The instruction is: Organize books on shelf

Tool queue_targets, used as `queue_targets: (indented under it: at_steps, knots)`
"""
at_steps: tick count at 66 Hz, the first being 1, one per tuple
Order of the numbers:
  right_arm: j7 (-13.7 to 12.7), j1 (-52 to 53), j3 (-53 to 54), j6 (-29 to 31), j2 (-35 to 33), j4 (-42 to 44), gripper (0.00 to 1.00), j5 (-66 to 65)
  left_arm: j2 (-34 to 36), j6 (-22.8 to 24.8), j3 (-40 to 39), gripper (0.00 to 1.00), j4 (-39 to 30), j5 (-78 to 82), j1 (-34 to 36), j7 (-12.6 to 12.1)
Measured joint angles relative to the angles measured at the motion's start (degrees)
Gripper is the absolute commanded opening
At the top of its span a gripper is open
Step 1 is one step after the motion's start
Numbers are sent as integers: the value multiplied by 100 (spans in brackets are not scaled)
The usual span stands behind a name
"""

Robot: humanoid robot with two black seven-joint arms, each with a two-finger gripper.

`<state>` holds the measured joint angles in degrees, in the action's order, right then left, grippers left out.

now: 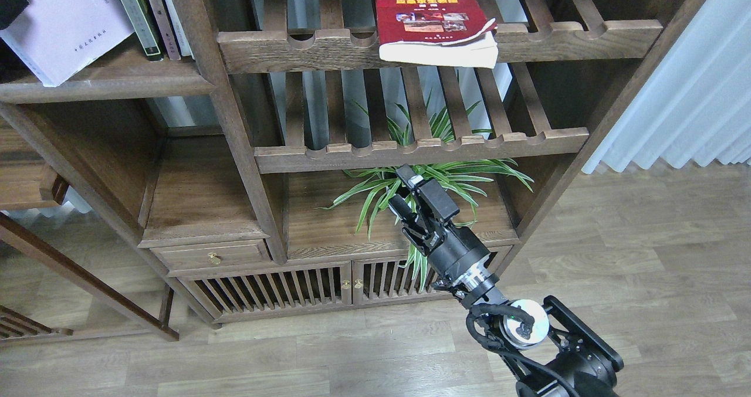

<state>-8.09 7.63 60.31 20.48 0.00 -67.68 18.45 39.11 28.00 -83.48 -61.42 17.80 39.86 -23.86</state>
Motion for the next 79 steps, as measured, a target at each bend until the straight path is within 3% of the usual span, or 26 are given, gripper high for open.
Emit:
queue_targets:
  at_steps: [14,15,31,56,64,79]
  knots:
    - [-2,0,-46,7,0,0,98,0,-234,0,0,0,7,520,144,437]
    - [-3,1,-83,20,0,0,98,0,-307,0,3,0,7,649,165,572]
    - [-3,1,-123,25,0,0,98,1,-428,-19,105,0,47,1219,174,1280]
    - [-3,-4,-140,27,-1,1,98,2,-566,-953,333,0,581,1712,422,2221]
    - [-6,18,-231,34,1,40,98,1,-566,-1064,801,0,754,1819,615,2392]
    - [-3,20,-239,35,0,76,98,5,-567,-1089,1248,0,907,2237,931,2425]
